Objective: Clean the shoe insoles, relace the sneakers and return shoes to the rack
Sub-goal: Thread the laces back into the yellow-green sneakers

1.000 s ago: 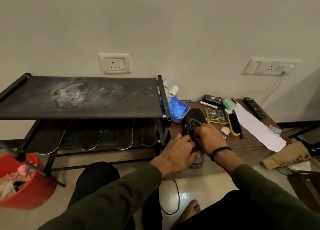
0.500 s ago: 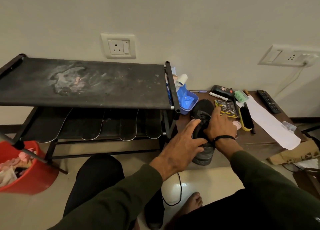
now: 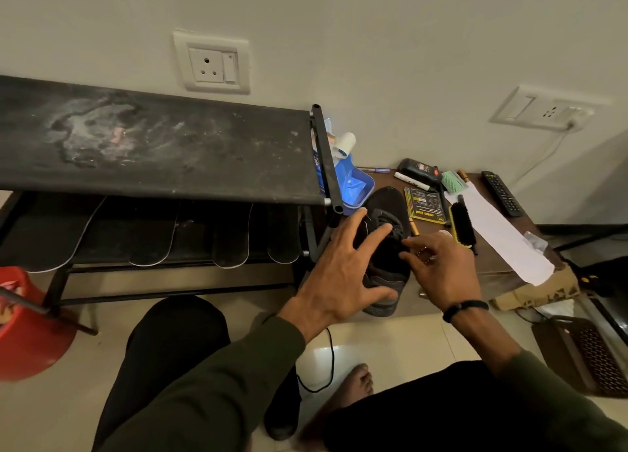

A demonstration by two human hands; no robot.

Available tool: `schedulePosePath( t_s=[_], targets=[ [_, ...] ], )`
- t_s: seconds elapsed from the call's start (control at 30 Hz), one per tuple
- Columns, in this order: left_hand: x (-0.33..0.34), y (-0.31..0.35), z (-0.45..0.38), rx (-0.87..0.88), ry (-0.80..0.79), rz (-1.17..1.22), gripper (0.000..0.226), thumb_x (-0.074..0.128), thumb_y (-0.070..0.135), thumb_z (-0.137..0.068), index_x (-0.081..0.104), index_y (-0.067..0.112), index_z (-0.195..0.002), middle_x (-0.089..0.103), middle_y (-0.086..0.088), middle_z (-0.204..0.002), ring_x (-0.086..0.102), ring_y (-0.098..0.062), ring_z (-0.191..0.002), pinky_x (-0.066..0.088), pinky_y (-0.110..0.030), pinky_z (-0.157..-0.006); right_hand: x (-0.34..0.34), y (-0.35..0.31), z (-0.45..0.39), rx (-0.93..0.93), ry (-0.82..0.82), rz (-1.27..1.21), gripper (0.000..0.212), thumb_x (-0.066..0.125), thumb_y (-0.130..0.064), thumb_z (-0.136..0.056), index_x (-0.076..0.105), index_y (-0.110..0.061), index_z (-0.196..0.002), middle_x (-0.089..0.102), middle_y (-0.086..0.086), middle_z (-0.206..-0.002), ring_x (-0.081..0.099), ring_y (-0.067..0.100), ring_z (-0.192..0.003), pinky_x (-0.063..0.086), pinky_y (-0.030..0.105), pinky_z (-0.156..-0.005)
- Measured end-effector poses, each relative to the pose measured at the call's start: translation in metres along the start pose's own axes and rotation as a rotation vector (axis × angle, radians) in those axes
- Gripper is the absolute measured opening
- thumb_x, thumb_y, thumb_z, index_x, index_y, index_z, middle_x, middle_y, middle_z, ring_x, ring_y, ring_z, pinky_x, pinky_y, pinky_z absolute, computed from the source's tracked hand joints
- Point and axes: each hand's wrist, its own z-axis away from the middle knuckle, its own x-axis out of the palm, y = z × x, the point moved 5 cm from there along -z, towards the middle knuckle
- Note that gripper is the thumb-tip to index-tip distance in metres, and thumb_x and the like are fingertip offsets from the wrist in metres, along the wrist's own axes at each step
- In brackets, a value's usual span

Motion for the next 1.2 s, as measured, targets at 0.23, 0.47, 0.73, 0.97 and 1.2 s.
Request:
schedulePosePath(
  t_s=[0.23, 0.47, 0.73, 0.97, 1.2],
  targets=[
    [0.006, -0.002, 0.013, 0.13, -0.077, -0.013, 0.085, 0.08, 0.044, -0.082, 0.044, 0.011, -0.151, 0.047, -0.007, -0.154, 0.037, -0.021, -0.146, 0.035, -0.038, -0.119, 0.024, -0.01, -0.037, 0.098, -0.069, 0.264, 0.042, 0.08, -0.033, -0.081, 0.045, -0.026, -0.102, 0.065, -0.002, -0.092, 0.063, 0.023, -0.082, 0.055, 0.042, -0.069],
    [0.009, 0.002, 0.016, 0.211, 0.024, -0.091, 0.049, 0.074, 0.028, -0.089, 0.063, 0.011, -0.133, 0.051, -0.01, -0.147, 0.042, -0.028, -0.137, 0.041, -0.042, -0.111, 0.038, -0.008, -0.05, 0.264, -0.176, 0.489, 0.05, 0.07, -0.049, -0.083, 0.045, -0.02, -0.115, 0.067, 0.01, -0.096, 0.066, 0.034, -0.085, 0.055, 0.045, -0.074],
    [0.009, -0.015, 0.018, -0.073, -0.004, 0.02, 0.065, 0.077, 0.045, -0.084, 0.049, 0.03, -0.141, 0.039, 0.002, -0.141, 0.047, -0.018, -0.124, 0.052, -0.037, -0.099, 0.017, 0.0, -0.008, 0.324, -0.153, -0.207, 0.055, 0.08, -0.042, -0.08, 0.039, -0.024, -0.112, 0.062, 0.003, -0.105, 0.066, 0.026, -0.091, 0.059, 0.048, -0.077],
    [0.003, -0.001, 0.025, 0.018, -0.074, 0.124, 0.028, 0.066, 0.022, -0.092, 0.058, 0.024, -0.119, 0.058, 0.005, -0.088, 0.056, -0.013, -0.077, 0.056, -0.043, -0.069, 0.014, -0.02, 0.05, 0.071, -0.544, 0.016, 0.057, 0.05, -0.086, -0.076, 0.06, -0.035, -0.099, 0.062, -0.003, -0.103, 0.06, 0.013, -0.095, 0.054, 0.035, -0.08],
    [-0.028, 0.027, 0.054, 0.022, -0.403, 0.351, 0.028, 0.08, 0.034, -0.086, 0.066, 0.019, -0.105, 0.07, 0.005, -0.071, 0.065, -0.003, -0.062, 0.056, -0.026, -0.064, -0.045, -0.072, 0.092, 0.067, -0.714, 0.182, 0.047, 0.066, -0.074, -0.072, 0.061, -0.029, -0.087, 0.068, -0.007, -0.083, 0.064, 0.01, -0.073, 0.052, 0.031, -0.063]
  ],
)
